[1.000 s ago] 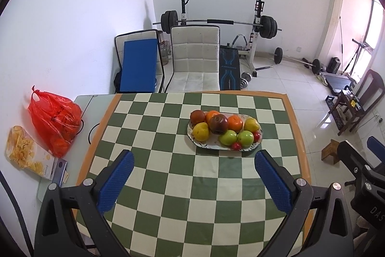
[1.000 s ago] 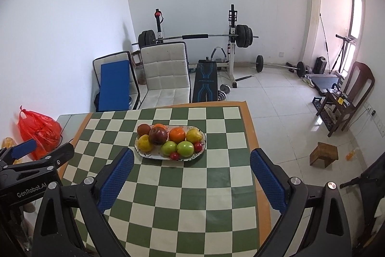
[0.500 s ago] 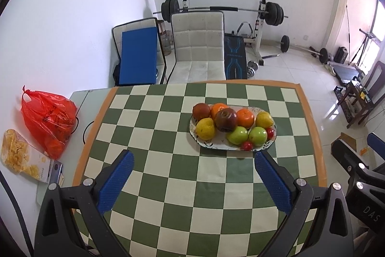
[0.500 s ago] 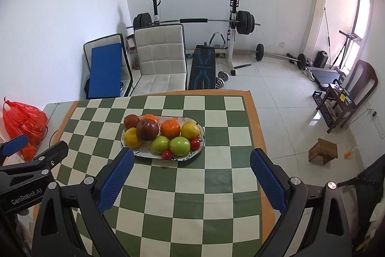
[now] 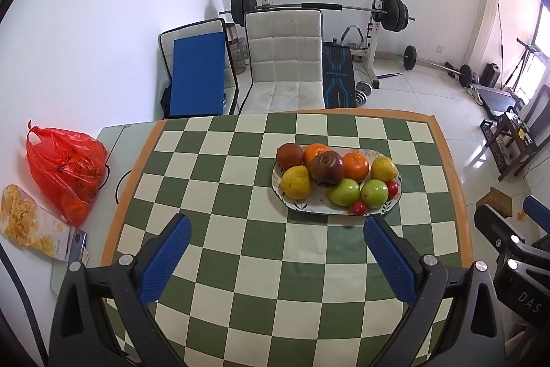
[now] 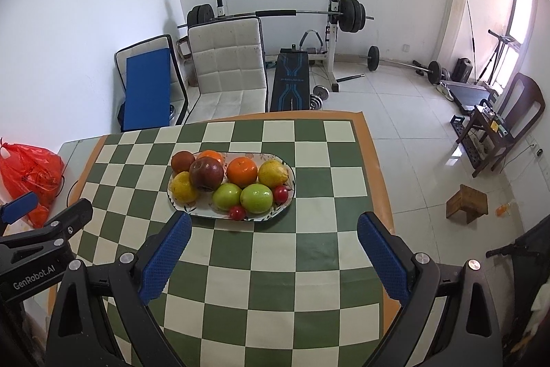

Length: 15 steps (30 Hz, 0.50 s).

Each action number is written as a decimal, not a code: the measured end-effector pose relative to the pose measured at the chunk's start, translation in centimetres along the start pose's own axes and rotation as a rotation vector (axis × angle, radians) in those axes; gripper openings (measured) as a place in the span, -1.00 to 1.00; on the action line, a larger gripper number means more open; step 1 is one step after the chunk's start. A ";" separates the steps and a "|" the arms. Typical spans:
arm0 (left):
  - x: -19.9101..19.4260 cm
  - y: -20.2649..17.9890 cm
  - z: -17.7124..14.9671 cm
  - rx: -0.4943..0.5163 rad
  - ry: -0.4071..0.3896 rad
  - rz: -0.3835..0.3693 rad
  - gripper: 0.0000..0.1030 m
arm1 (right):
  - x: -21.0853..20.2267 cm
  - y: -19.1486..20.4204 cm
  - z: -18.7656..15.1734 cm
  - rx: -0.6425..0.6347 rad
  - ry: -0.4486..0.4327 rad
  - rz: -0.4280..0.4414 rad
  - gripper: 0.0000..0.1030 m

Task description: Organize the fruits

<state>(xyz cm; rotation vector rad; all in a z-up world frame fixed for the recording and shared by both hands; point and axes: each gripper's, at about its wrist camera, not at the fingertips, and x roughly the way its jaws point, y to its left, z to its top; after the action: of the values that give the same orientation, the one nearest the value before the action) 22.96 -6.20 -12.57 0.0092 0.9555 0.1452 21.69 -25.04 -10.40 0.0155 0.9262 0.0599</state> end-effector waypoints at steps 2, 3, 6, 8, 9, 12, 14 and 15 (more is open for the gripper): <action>0.0 0.0 0.0 -0.001 -0.003 -0.001 0.99 | 0.0 0.0 0.0 0.002 -0.003 -0.003 0.93; 0.1 0.0 0.1 -0.002 0.000 -0.003 0.99 | 0.0 0.0 0.0 -0.006 -0.002 -0.003 0.93; 0.2 0.0 0.1 -0.003 0.003 -0.005 0.99 | 0.1 -0.1 -0.1 -0.005 -0.002 -0.004 0.93; 0.2 0.1 0.1 -0.002 0.001 -0.004 0.99 | 0.0 0.0 0.0 -0.003 -0.003 -0.005 0.93; 0.2 0.1 0.1 -0.003 0.001 -0.005 0.99 | 0.2 -0.1 -0.1 -0.005 -0.004 -0.006 0.93; 0.2 0.1 0.2 0.001 -0.003 -0.003 0.99 | 0.1 0.0 0.0 -0.007 -0.004 -0.006 0.93; 0.3 0.1 0.3 -0.001 -0.003 -0.004 0.99 | 0.3 -0.1 0.1 -0.015 -0.003 -0.006 0.93; 0.2 0.0 0.2 0.001 -0.003 -0.003 0.99 | 0.3 -0.2 0.1 -0.015 -0.003 -0.004 0.93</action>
<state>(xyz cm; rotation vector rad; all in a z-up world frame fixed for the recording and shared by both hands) 23.27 -6.14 -12.63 0.0085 0.9524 0.1419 21.98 -25.18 -10.54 -0.0006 0.9227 0.0628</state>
